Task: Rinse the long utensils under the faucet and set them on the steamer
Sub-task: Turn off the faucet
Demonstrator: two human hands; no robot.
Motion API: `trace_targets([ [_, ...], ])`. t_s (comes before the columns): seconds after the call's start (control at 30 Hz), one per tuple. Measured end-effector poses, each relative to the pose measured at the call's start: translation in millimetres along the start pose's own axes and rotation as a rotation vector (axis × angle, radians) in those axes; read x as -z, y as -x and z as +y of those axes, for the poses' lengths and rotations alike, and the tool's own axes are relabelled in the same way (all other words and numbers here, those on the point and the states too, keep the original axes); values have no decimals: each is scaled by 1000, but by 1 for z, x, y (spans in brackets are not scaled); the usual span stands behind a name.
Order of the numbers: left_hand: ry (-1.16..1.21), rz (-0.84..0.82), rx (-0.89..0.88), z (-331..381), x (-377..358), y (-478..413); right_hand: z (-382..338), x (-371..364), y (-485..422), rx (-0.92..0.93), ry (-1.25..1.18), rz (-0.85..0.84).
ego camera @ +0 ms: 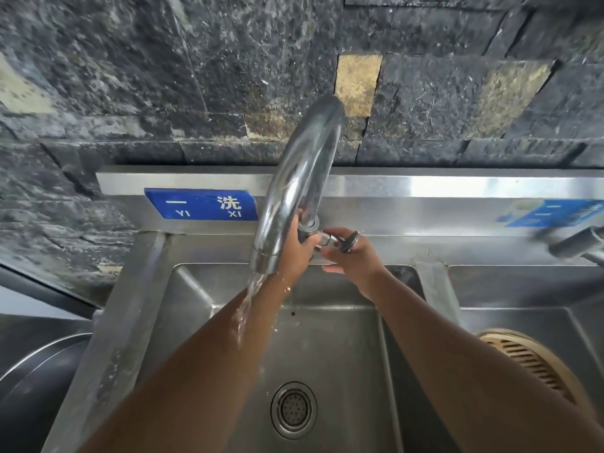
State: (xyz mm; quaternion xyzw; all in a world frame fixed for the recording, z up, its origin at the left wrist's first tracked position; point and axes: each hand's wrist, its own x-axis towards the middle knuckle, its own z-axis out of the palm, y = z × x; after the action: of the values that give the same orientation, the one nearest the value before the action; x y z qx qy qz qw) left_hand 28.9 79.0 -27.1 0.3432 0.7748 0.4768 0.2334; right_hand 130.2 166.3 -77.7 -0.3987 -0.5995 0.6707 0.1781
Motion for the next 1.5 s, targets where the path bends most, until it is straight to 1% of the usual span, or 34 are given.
trace_targets([
  [0.13, -24, 19, -31, -1, 0, 1, -5, -1, 3, 11, 79, 13],
  [0.27, 28, 1, -32, -3, -2, 1, -18, -2, 4, 4, 191, -13],
  [0.37, 13, 15, -64, -6, -1, 0, -26, -2, 5, -16, 232, -22],
  [0.6, 22, 32, -96, -9, -2, -1, -31, -6, 10, -33, 236, 2],
  [0.7, -26, 49, -112, -11, -2, -2, -31, -6, 11, -30, 244, 9],
  [1.03, 24, 19, -79, -6, -2, -1, -35, -8, 14, -48, 249, 33],
  [1.5, 53, -8, -65, -5, -1, 0, -33, -7, 14, -56, 233, 19],
])
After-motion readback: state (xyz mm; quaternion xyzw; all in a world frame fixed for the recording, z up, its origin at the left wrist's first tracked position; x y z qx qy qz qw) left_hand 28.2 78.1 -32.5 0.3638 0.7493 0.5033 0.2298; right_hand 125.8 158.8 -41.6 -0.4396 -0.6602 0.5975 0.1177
